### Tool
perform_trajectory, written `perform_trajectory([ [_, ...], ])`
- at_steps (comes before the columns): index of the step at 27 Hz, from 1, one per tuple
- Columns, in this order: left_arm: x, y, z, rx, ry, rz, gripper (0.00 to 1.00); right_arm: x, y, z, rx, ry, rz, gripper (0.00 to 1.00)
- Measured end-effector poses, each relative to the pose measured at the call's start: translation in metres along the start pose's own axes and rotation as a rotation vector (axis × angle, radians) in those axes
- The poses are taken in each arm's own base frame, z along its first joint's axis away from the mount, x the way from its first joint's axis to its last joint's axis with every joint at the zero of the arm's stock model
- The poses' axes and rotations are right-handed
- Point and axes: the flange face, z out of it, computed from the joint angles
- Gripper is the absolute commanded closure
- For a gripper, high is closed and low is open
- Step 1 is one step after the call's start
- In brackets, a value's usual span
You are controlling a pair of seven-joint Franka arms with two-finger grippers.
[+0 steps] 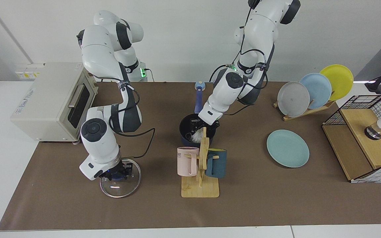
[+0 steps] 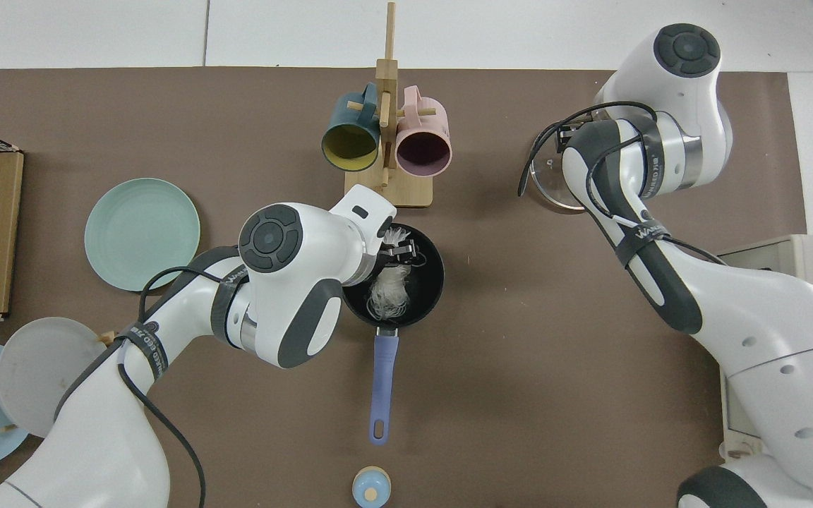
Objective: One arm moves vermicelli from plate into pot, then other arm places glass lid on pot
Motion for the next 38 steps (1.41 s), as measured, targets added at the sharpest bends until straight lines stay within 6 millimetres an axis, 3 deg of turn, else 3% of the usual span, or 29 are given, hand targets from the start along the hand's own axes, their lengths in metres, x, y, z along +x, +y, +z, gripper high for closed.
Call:
perform_trajectory([
  [3, 0.005, 0.001, -0.01, 0.012, -0.014, 0.0, 0.0, -0.001, 0.001, -0.011, -0.001, 0.008, 0.001, 1.0],
  [6, 0.013, 0.004, -0.035, 0.035, -0.032, -0.001, 0.0, -0.006, 0.001, -0.028, -0.003, 0.007, -0.001, 1.0],
  [12, 0.028, 0.003, -0.108, 0.086, -0.017, -0.001, 0.0, -0.025, -0.006, -0.078, -0.012, -0.044, -0.013, 1.0],
  [17, 0.03, -0.009, -0.165, 0.126, 0.017, 0.016, 0.0, -0.046, -0.031, -0.124, 0.007, -0.059, 0.016, 1.0],
  [22, 0.029, -0.041, -0.236, 0.177, 0.059, 0.039, 0.0, -0.076, -0.07, -0.164, 0.021, -0.054, 0.019, 1.0],
  [28, 0.012, -0.088, -0.32, 0.229, 0.076, 0.109, 0.0, -0.108, -0.133, -0.185, 0.048, -0.056, -0.002, 1.0],
  [33, 0.002, -0.126, -0.361, 0.247, 0.063, 0.15, 0.01, -0.13, -0.191, -0.191, 0.061, -0.061, 0.064, 1.0],
  [38, 0.005, -0.157, -0.376, 0.26, 0.059, 0.192, 0.01, -0.154, -0.246, -0.19, 0.016, -0.04, 0.102, 1.0],
])
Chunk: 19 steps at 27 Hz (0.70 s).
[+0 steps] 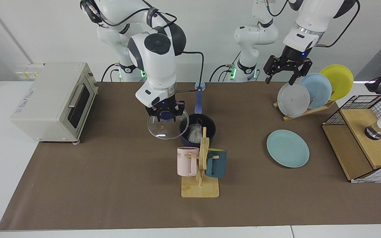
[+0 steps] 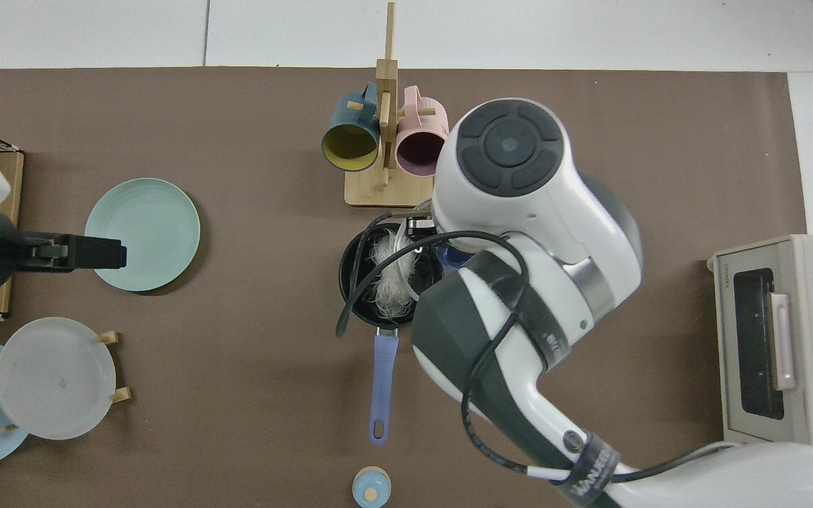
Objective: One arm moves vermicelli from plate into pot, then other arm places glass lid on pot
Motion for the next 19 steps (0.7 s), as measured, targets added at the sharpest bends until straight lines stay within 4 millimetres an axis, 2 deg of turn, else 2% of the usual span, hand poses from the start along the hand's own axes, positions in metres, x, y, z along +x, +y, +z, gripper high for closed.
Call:
perform_trajectory([
  [5, 0.001, -0.024, -0.003, 0.048, 0.005, 0.031, 0.01, -0.022, -0.046, 0.028, -0.053, 0.016, 0.033, 1.0],
  [8, 0.002, -0.035, -0.003, 0.057, 0.008, 0.044, 0.01, -0.026, -0.064, 0.046, -0.053, 0.009, 0.036, 1.0],
  [13, 0.004, -0.05, -0.003, 0.06, 0.017, 0.041, 0.0, -0.016, -0.078, 0.063, -0.033, 0.003, 0.041, 1.0],
  [19, 0.007, -0.053, 0.006, 0.059, 0.001, 0.026, 0.0, -0.011, -0.086, 0.066, -0.007, -0.005, 0.033, 1.0],
])
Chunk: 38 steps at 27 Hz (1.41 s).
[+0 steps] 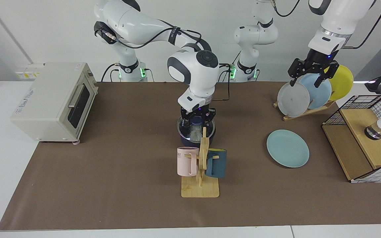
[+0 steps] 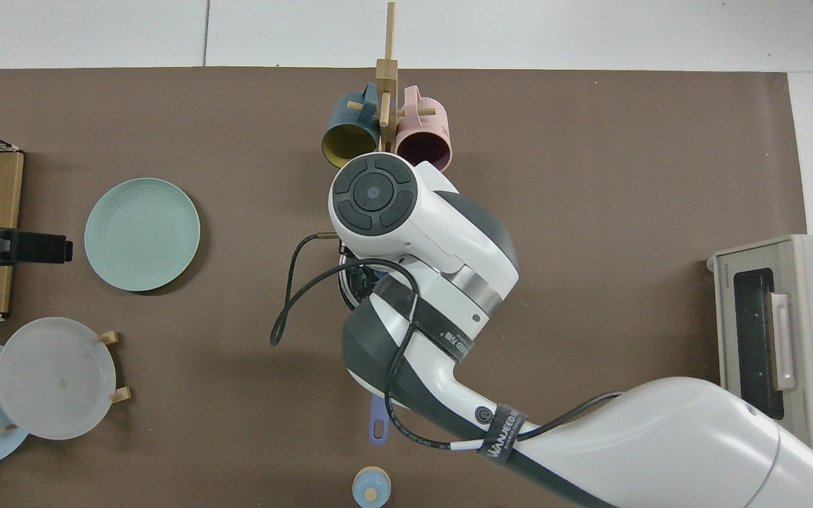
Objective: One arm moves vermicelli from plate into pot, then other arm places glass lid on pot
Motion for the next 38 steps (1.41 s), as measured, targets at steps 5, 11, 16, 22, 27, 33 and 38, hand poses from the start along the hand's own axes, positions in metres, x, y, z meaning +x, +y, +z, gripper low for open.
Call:
perform_trajectory([
  [5, 0.002, 0.0, 0.004, 0.0, -0.007, -0.043, 0.0, 0.0, -0.003, 0.006, -0.001, -0.009, -0.007, 1.0],
  [11, 0.001, -0.006, 0.004, -0.001, -0.007, -0.054, 0.0, -0.002, -0.009, 0.017, -0.011, -0.011, -0.029, 1.0],
  [16, 0.001, -0.008, 0.004, -0.001, -0.008, -0.056, 0.0, -0.005, -0.013, 0.019, -0.009, -0.015, -0.037, 1.0],
  [22, 0.001, -0.008, 0.004, -0.001, -0.01, -0.056, 0.0, -0.008, -0.015, 0.02, -0.009, -0.019, -0.043, 1.0],
  [27, 0.001, -0.011, 0.004, -0.001, -0.009, -0.062, 0.0, -0.009, -0.015, 0.026, -0.015, -0.027, -0.046, 1.0],
  [33, 0.0, -0.012, 0.005, -0.001, -0.011, -0.064, 0.0, -0.007, -0.01, 0.03, -0.019, -0.034, -0.043, 1.0],
  [38, 0.0, -0.012, 0.005, -0.001, -0.012, -0.065, 0.0, -0.008, -0.01, 0.03, -0.018, -0.035, -0.044, 1.0],
])
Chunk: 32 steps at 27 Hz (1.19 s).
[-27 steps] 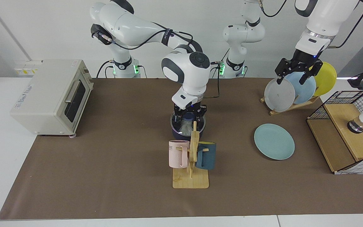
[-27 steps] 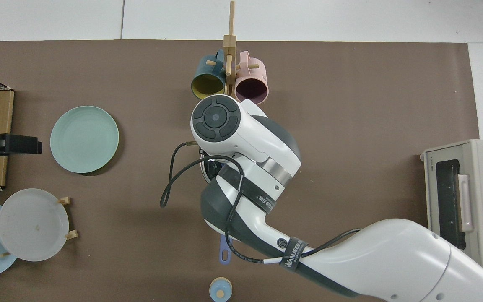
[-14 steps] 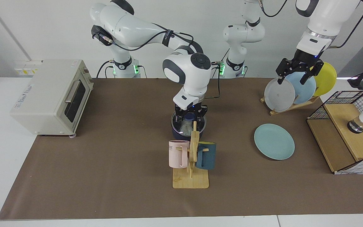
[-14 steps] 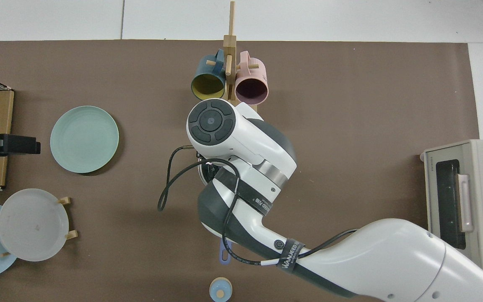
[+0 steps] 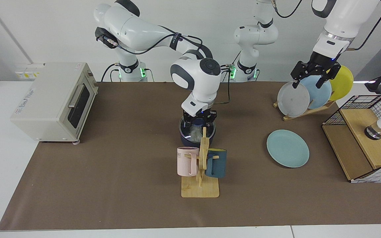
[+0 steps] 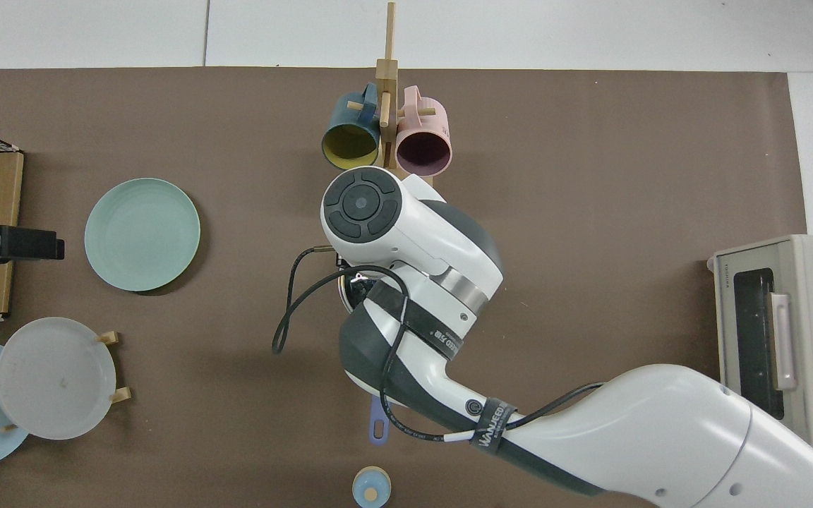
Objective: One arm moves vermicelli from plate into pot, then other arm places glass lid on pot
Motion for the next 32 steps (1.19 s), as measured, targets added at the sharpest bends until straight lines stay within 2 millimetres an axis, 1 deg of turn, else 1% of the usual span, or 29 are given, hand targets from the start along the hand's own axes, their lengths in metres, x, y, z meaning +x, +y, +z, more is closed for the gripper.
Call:
perform_trajectory([
  [5, 0.0, 0.003, 0.0, 0.0, 0.0, 0.006, 0.0, 0.001, 0.0, 0.0, 0.007, 0.005, 0.0, 1.0],
  [13, 0.0, 0.025, 0.0, -0.001, 0.0, 0.043, 0.0, 0.002, -0.001, -0.001, 0.016, 0.015, 0.0, 1.0],
  [27, 0.0, 0.023, 0.0, -0.001, 0.0, 0.04, 0.0, 0.001, -0.002, 0.0, 0.009, 0.029, -0.009, 1.0],
  [29, 0.0, 0.023, 0.0, -0.001, 0.0, 0.04, 0.0, 0.001, -0.002, 0.0, 0.009, 0.03, -0.01, 0.73],
  [30, 0.0, 0.023, 0.0, -0.001, 0.0, 0.04, 0.0, 0.001, -0.002, 0.0, 0.009, 0.03, -0.01, 0.58],
  [31, 0.0, 0.023, 0.0, -0.001, 0.0, 0.04, 0.0, 0.001, -0.002, 0.0, 0.009, 0.03, -0.01, 0.41],
  [32, 0.0, 0.023, 0.0, -0.001, 0.0, 0.04, 0.0, 0.001, -0.002, 0.0, 0.009, 0.03, -0.01, 0.28],
])
